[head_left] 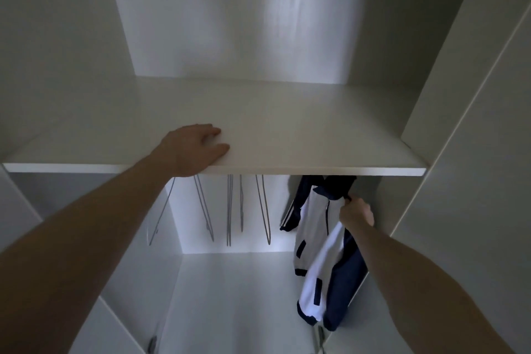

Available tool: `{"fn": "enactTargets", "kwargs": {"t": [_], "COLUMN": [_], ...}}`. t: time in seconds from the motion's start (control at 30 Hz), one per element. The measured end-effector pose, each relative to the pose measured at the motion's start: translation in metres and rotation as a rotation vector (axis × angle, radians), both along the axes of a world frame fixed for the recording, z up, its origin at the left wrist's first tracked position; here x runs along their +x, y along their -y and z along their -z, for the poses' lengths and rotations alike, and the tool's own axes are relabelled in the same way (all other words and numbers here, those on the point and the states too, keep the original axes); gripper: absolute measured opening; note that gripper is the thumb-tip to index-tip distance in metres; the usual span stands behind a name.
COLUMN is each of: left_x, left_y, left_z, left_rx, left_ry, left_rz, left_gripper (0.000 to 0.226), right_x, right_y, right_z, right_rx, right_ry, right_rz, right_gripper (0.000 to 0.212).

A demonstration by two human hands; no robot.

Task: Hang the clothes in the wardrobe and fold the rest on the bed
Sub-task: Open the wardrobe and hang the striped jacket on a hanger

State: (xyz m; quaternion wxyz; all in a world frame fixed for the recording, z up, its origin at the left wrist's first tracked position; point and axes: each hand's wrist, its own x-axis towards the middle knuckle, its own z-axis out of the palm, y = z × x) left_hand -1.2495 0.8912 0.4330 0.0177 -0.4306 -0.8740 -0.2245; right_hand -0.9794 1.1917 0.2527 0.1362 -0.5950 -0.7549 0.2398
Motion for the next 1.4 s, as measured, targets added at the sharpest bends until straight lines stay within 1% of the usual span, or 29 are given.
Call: {"fn": "enactTargets", "kwargs": {"t": [0.13, 0.23, 0.33, 0.4, 0.43, 0.47, 0.5, 0.53, 0.57, 0.6, 0.63, 0.67, 0.73, 0.8, 0.87, 0.93, 1.0, 1.07, 1.23, 1.33, 1.4], "left_x": [0.001, -0.001, -0.002, -0.001, -0.001, -0.001, -0.001, -0.002, -0.004, -0.004, -0.006, -0.006, -0.006, -0.006, -0.006, -0.007, -0.007, -0.007, -0.005, -0.002, 0.001], "left_y": [0.001, 0.001, 0.0, 0.0, 0.0, 0.0, -0.001, -0.001, -0.001, -0.002, -0.002, -0.002, -0.002, -0.001, -0.001, 0.0, 0.0, 0.0, 0.001, 0.001, 0.002], "left_z": [-0.001, 0.0, 0.001, 0.001, 0.0, 0.0, 0.001, 0.002, 0.003, 0.004, 0.005, 0.005, 0.005, 0.005, 0.005, 0.005, 0.006, 0.006, 0.004, 0.002, -0.001], "left_rx": [-0.001, 0.009, 0.01, 0.008, 0.007, 0.008, 0.011, 0.012, 0.009, 0.003, -0.003, -0.006, -0.001, 0.002, -0.004, -0.006, 0.003, 0.018, 0.015, 0.011, 0.003], "left_ry": [0.021, 0.011, 0.006, 0.023, 0.033, 0.04, 0.039, 0.028, 0.014, 0.004, -0.001, -0.002, -0.002, 0.002, 0.001, -0.006, 0.0, -0.003, -0.021, -0.001, 0.029], "left_rz": [0.001, -0.005, -0.003, 0.002, 0.002, 0.002, 0.001, -0.002, -0.005, -0.007, -0.009, -0.01, -0.01, -0.008, -0.01, -0.008, -0.003, -0.003, -0.015, -0.014, -0.012], "left_gripper": [0.072, 0.062, 0.061, 0.068, 0.073, 0.076, 0.074, 0.069, 0.065, 0.063, 0.062, 0.062, 0.063, 0.068, 0.071, 0.068, 0.067, 0.064, 0.059, 0.059, 0.065], "right_x": [0.001, 0.003, 0.004, 0.002, 0.0, -0.003, -0.008, -0.015, -0.023, -0.033, -0.043, -0.054, -0.075, -0.092, -0.105, -0.113, -0.118, -0.12, -0.112, -0.097, -0.084], "right_y": [-0.001, 0.001, 0.007, 0.018, 0.026, 0.034, 0.042, 0.051, 0.062, 0.072, 0.082, 0.091, 0.105, 0.115, 0.119, 0.121, 0.122, 0.123, 0.13, 0.128, 0.129], "right_z": [-0.008, -0.008, 0.0, 0.008, 0.011, 0.014, 0.018, 0.022, 0.025, 0.027, 0.029, 0.03, 0.03, 0.029, 0.033, 0.039, 0.046, 0.049, 0.04, 0.032, 0.027], "right_rx": [-0.026, -0.053, -0.073, -0.02, 0.049, 0.137, 0.219, 0.255, 0.23, 0.163, 0.069, -0.024, -0.16, -0.241, -0.302, -0.308, -0.269, -0.259, -0.317, -0.349, -0.357], "right_ry": [0.077, 0.114, 0.136, 0.125, 0.105, 0.065, 0.002, -0.087, -0.198, -0.3, -0.359, -0.385, -0.359, -0.291, -0.21, -0.115, -0.076, -0.118, -0.377, -0.474, -0.5], "right_rz": [-0.009, -0.012, -0.014, -0.001, 0.002, -0.016, -0.063, -0.138, -0.224, -0.305, -0.376, -0.431, -0.488, -0.497, -0.485, -0.481, -0.475, -0.432, -0.26, -0.236, -0.236], "right_gripper": [0.038, 0.049, 0.061, 0.072, 0.075, 0.073, 0.067, 0.057, 0.046, 0.035, 0.027, 0.024, 0.032, 0.046, 0.051, 0.042, 0.03, 0.025, 0.025, 0.026, 0.026]}}
